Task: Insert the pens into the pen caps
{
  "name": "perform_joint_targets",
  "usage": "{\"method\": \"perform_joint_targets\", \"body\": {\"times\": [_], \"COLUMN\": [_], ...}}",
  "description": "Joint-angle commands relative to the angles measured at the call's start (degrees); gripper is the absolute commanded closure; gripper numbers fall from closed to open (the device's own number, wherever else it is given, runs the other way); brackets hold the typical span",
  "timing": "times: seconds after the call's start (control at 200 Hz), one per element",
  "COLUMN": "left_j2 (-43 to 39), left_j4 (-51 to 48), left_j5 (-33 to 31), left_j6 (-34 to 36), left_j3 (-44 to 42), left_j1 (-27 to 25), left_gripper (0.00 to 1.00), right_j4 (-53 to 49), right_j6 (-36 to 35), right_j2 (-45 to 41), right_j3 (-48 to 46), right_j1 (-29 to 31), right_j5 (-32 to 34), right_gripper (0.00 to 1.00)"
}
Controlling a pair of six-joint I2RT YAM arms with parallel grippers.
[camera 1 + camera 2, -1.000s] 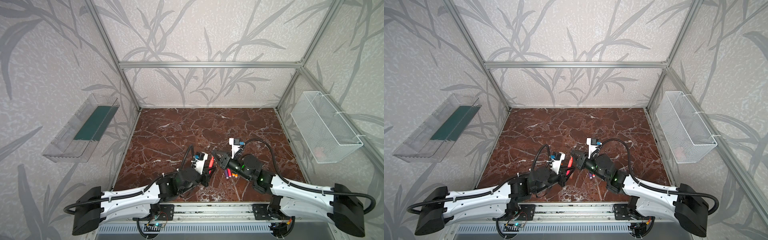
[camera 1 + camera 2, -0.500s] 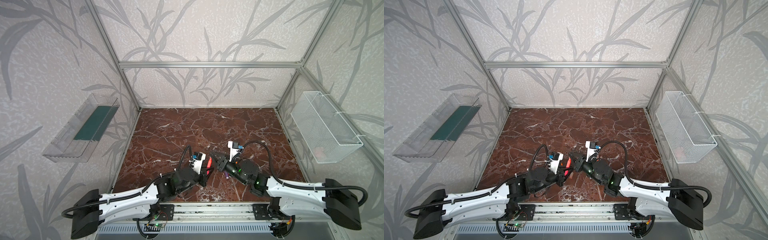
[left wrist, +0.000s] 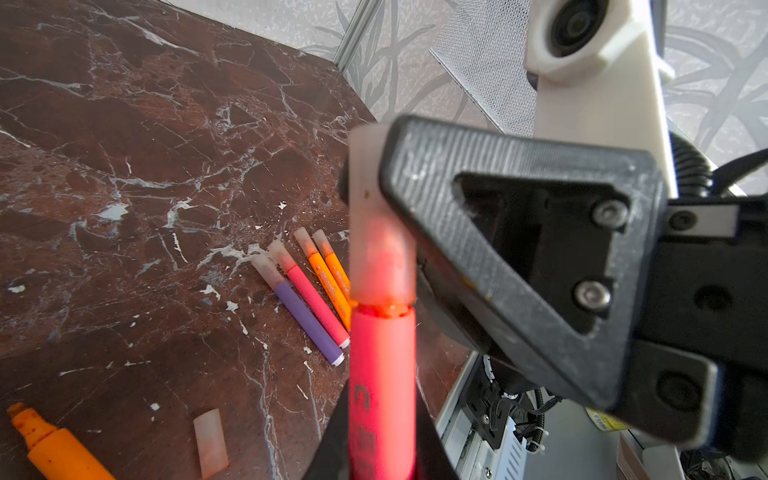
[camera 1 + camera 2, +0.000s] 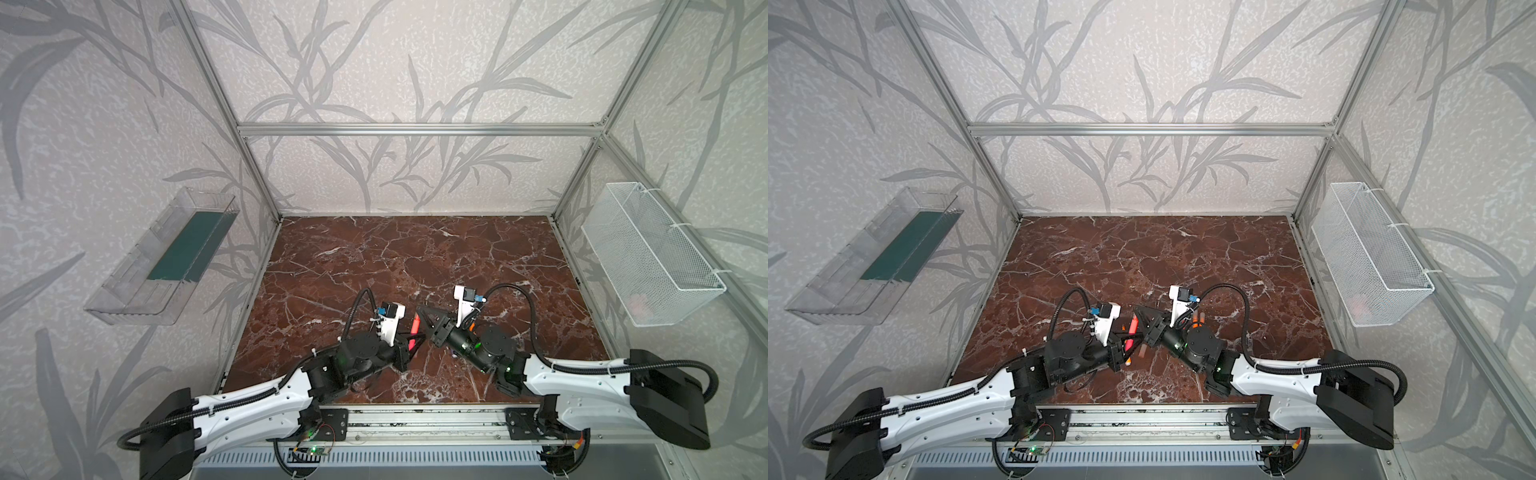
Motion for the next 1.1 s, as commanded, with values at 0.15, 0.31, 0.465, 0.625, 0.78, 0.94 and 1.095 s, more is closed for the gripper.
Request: {"method": "perform_joint_targets", "body": {"times": [0.15,0.31,0.465,0.625,0.78,0.94,1.095], "left_j2": [-1.7,-1.6,-0.8,0.8,3.1,5.6,6.9], "left_j4": [5.5,4.3,4.1,4.0,3.1,3.0,2.6], "left_j5": [-3.3,-3.5,-2.6,-1.6,-1.8,-2.5,-3.2], "left_j6": [0.2,0.9,1.8,3.0,5.3,6.8,7.8], "left_j3": [0.1,0.2,0.8,1.5,2.7,3.6,4.3], "left_j1": [1.2,1.2,1.2,1.1,0.5,-0.3,-1.0], "left_gripper": [1.00,1.00,1.00,1.00,1.00,1.00,1.00], "right_j4": [-9.5,-18.2,-25.1,-31.5,-36.4,-39.6,-42.8], "right_j6": [-2.3,-5.9,-9.7,-11.1,-9.8,-8.0,-7.5], "right_j2": [-4.6,-11.2,-15.1,-16.3,-13.2,-8.9,-5.4], "right_j3": [0.2,1.3,4.0,7.6,11.7,15.2,18.0], "right_j1": [2.6,2.6,2.3,1.7,-0.7,-2.6,-2.9], "right_j5": [-0.3,1.8,1.8,4.1,3.3,2.0,3.2], "right_gripper": [0.74,0.58,0.41,0.38,0.41,0.49,0.50]}}
